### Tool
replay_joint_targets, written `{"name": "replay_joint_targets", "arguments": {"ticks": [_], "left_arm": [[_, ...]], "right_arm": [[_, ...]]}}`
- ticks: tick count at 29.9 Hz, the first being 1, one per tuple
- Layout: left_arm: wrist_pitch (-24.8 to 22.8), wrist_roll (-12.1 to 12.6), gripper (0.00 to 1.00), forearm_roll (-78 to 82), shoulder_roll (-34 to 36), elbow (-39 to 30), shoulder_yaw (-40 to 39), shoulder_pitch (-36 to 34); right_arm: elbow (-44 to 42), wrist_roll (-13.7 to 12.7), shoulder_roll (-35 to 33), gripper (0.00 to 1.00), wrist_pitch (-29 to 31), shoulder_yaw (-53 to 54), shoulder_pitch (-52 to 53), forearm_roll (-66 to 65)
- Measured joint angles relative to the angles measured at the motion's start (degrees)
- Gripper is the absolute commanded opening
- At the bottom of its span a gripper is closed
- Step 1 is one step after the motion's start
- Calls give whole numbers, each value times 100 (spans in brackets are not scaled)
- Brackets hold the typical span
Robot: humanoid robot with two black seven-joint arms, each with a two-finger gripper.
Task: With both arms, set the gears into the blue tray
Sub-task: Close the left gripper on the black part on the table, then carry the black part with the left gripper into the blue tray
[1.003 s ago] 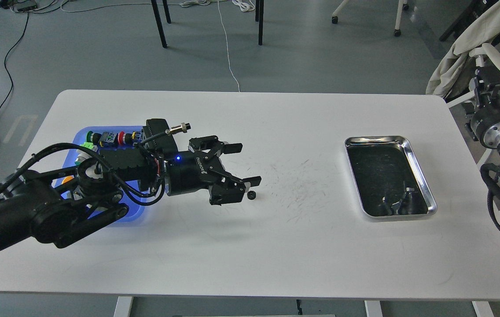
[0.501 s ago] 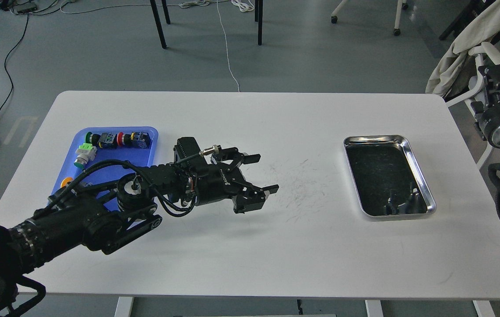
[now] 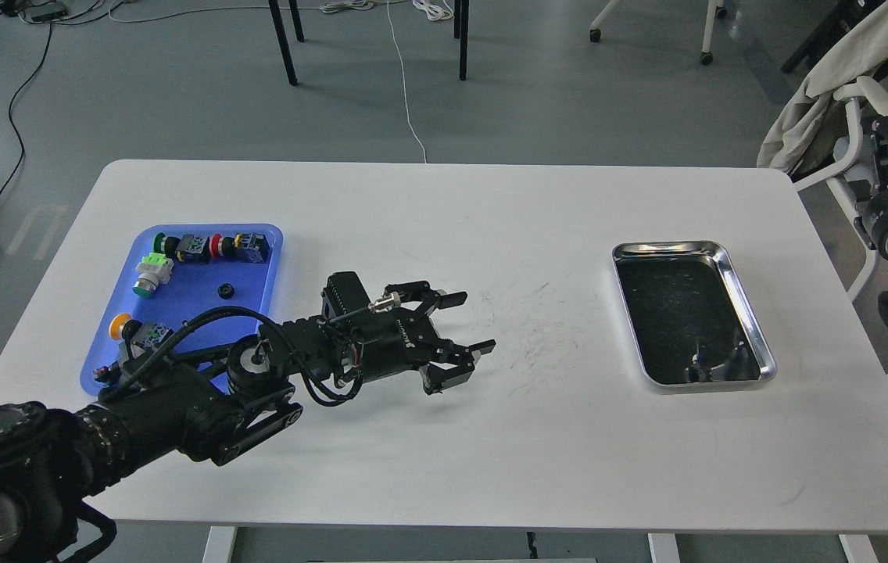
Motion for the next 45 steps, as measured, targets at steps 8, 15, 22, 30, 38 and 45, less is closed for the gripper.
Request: {"name": "replay_joint_targets", "arguments": {"ticks": [8, 15, 22, 30, 38, 45], "left_arm": [[219, -1, 62, -12, -15, 170, 106, 204], [246, 0, 59, -11, -32, 364, 138, 231], [285, -1, 59, -26, -105, 584, 351, 231], [343, -1, 48, -30, -219, 792, 371, 320], [345, -2, 32, -23, -291, 867, 399, 322], [349, -3, 17, -16, -325, 923, 413, 330]], "right_arm": [[1, -5, 4, 95, -2, 0, 22, -4], [1, -5, -14, 95, -2, -8, 22, -5], [17, -5, -106, 95, 12, -8, 22, -22], [8, -5, -110, 95, 15, -8, 22, -22], [6, -5, -110, 95, 15, -25, 5, -48], [6, -5, -110, 95, 15, -26, -4, -74]]}}
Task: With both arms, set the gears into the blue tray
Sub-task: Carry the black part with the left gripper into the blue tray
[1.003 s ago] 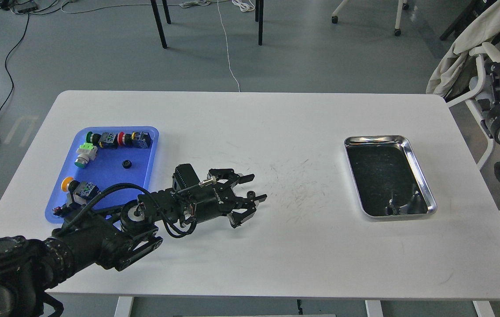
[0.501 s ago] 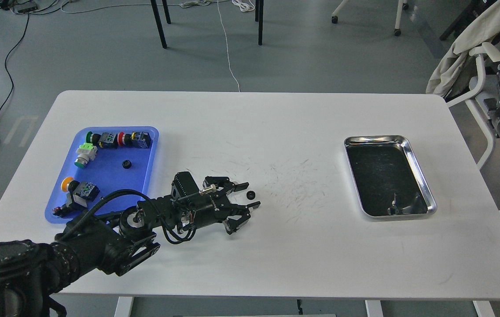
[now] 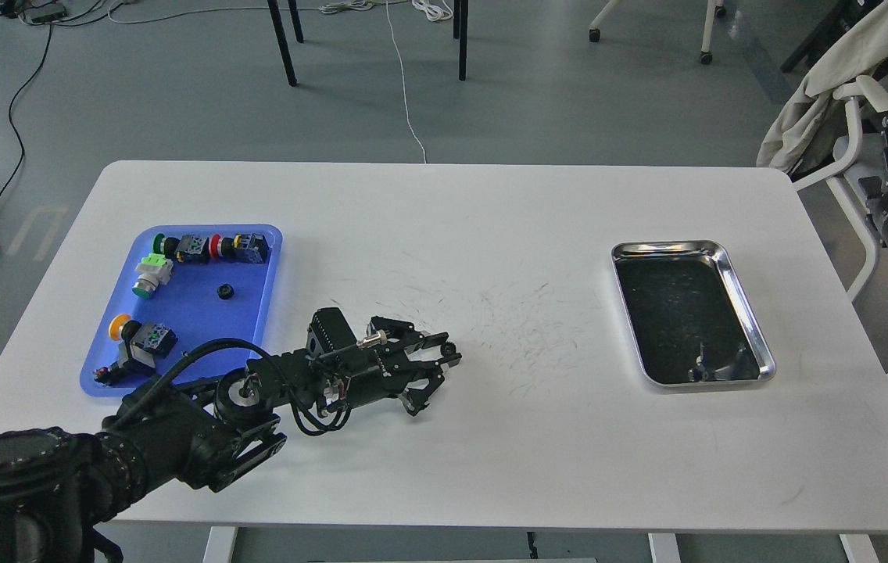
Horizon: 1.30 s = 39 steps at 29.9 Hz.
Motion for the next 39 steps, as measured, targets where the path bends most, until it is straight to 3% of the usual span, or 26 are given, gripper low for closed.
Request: {"name": "replay_joint_targets", "arguments": {"ticks": [14, 18, 30, 39], "left_arm": [[12, -13, 10, -67, 239, -159, 373, -46], [-29, -7, 9, -136, 677, -315, 318, -180], [-205, 1, 10, -998, 2456, -1090, 369, -1475], [-220, 1, 10, -1046, 3599, -1117, 396, -1269]], "right_arm": [[-20, 8, 15, 95, 0, 0, -35, -44], [-42, 10, 23, 95, 0, 0, -39, -52], [-86, 19, 50, 95, 18, 0, -53, -55], [-87, 19, 50, 95, 44, 0, -48, -155]]}}
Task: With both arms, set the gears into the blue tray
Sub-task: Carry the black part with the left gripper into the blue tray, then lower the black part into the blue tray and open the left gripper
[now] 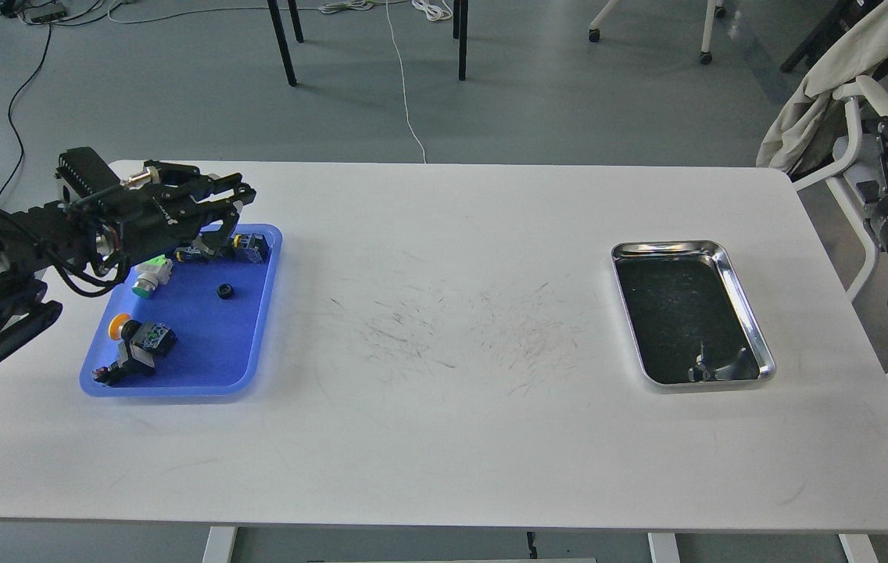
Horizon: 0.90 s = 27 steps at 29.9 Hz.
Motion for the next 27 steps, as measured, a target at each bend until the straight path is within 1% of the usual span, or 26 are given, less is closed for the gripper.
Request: {"name": "replay_joint_targets", "arguments": {"ticks": [5, 9, 21, 27], "left_arm": [[32, -1, 10, -23, 127, 13, -12, 644], [44, 0, 10, -92, 126, 25, -41, 975], [57, 0, 11, -173, -6, -26, -5, 1392], [57, 1, 12, -181, -37, -25, -12, 1423]], "right_arm": [[0, 0, 6, 95, 0, 0, 0, -12], [0, 1, 8, 95, 1, 0, -5, -23], [-9, 1, 16, 95, 2, 11, -8, -136], [-9, 1, 24, 95, -20, 4, -31, -140]]}}
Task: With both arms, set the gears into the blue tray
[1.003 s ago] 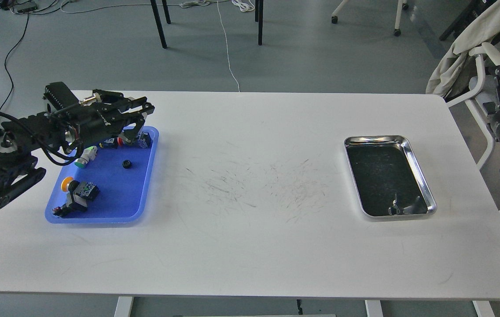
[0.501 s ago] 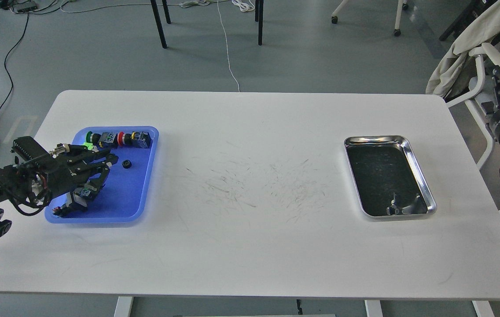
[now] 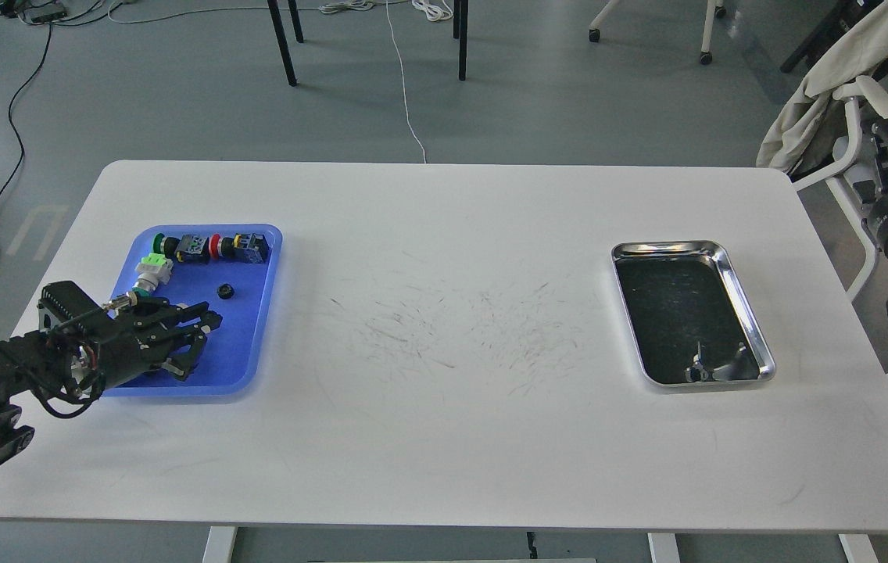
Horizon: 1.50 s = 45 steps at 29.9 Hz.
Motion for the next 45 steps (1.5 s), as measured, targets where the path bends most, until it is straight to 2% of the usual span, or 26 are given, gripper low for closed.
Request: {"name": "replay_joint_targets", "arguments": {"ticks": [8, 32, 34, 41, 45], "left_arm": [[0, 0, 22, -2, -84, 1, -2, -22], [0, 0, 36, -1, -14, 9, 16, 33], [0, 0, 43, -1, -10, 10, 16, 32], [-6, 0, 58, -420, 136, 68, -83, -111], [-18, 0, 76, -1306, 288, 75, -81, -463]], "right_arm": [[0, 7, 0, 95, -5, -4, 4, -5], [1, 16, 0, 95, 11, -4, 7, -6], [2, 16, 1, 95, 11, -4, 7, -6], [10, 43, -5, 95, -6, -1, -42, -6], [16, 61, -10, 95, -7, 19, -62, -6]]}}
